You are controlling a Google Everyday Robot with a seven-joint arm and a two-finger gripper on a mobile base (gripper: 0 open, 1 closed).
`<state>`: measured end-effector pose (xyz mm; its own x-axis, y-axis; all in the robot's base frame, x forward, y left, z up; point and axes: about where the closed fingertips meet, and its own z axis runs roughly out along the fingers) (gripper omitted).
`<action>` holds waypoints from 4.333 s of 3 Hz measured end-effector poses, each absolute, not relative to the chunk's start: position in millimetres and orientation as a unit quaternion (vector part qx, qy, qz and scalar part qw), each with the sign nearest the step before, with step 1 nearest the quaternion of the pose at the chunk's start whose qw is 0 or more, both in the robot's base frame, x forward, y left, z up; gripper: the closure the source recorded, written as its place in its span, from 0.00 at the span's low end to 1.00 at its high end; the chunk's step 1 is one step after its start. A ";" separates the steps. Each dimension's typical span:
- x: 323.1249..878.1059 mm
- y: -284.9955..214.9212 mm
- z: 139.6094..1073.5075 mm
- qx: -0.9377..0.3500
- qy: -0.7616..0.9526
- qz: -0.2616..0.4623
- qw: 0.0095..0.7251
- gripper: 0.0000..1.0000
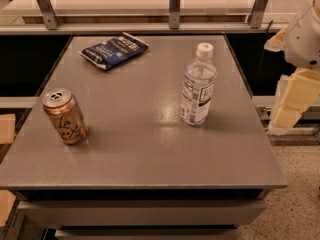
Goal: Move blue plastic bottle near blue chip bag
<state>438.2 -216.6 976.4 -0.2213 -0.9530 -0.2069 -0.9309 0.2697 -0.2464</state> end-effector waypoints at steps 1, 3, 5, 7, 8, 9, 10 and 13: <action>438.2 -216.6 976.5 -0.603 0.781 -0.035 0.159 0.00; 452.3 -214.4 989.2 -0.588 0.781 -0.023 0.210 0.00; 442.3 -211.5 991.4 -0.558 0.788 0.009 0.259 0.00; 416.6 -194.9 958.3 -0.522 0.780 0.103 0.329 0.00; 418.7 -188.1 951.8 -0.504 0.763 0.142 0.379 0.00; 429.4 -187.0 948.3 -0.489 0.743 0.163 0.426 0.00; 441.4 -188.4 943.3 -0.476 0.728 0.177 0.461 0.00; 465.3 -165.2 927.5 -0.473 0.695 0.236 0.487 0.00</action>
Offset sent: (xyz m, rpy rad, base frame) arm 0.0165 0.0017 0.0139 0.0822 -0.0712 -0.0079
